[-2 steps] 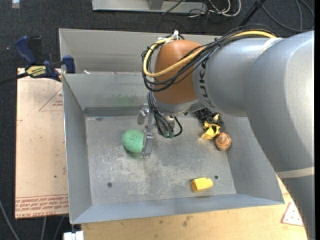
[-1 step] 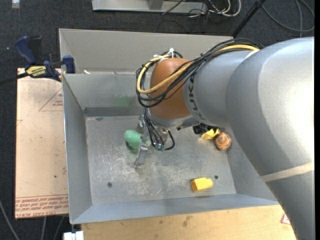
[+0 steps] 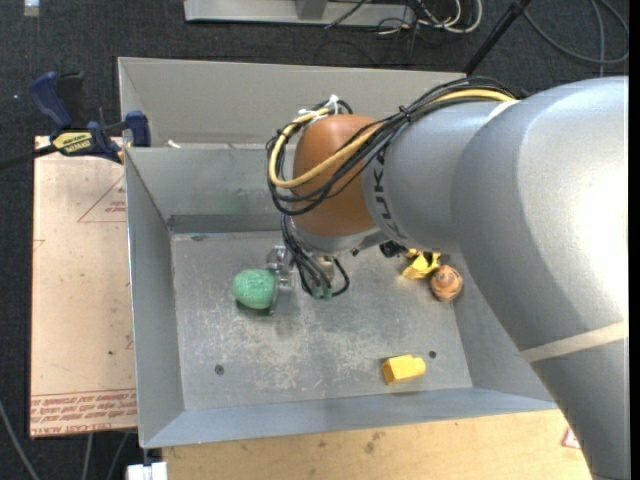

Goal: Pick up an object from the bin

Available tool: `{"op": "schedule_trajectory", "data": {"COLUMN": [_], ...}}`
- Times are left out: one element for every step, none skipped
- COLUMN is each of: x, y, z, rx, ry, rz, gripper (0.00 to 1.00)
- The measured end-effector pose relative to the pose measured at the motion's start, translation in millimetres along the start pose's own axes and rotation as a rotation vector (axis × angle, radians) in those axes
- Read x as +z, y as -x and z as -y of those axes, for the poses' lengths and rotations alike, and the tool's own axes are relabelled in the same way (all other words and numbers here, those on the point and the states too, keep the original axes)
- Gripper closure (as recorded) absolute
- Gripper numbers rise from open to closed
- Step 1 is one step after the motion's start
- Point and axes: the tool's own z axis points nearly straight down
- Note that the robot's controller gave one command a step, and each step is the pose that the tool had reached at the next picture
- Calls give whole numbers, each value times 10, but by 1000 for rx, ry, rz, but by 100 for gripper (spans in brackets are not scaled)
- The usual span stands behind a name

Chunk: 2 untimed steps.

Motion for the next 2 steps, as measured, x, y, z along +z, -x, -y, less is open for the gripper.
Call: {"op": "schedule_trajectory", "data": {"x": [0,-52], "y": [0,-20], "z": [0,6], "rx": [0,0], "ry": [0,-2], "rz": [0,-7], "gripper": [100,100]}}
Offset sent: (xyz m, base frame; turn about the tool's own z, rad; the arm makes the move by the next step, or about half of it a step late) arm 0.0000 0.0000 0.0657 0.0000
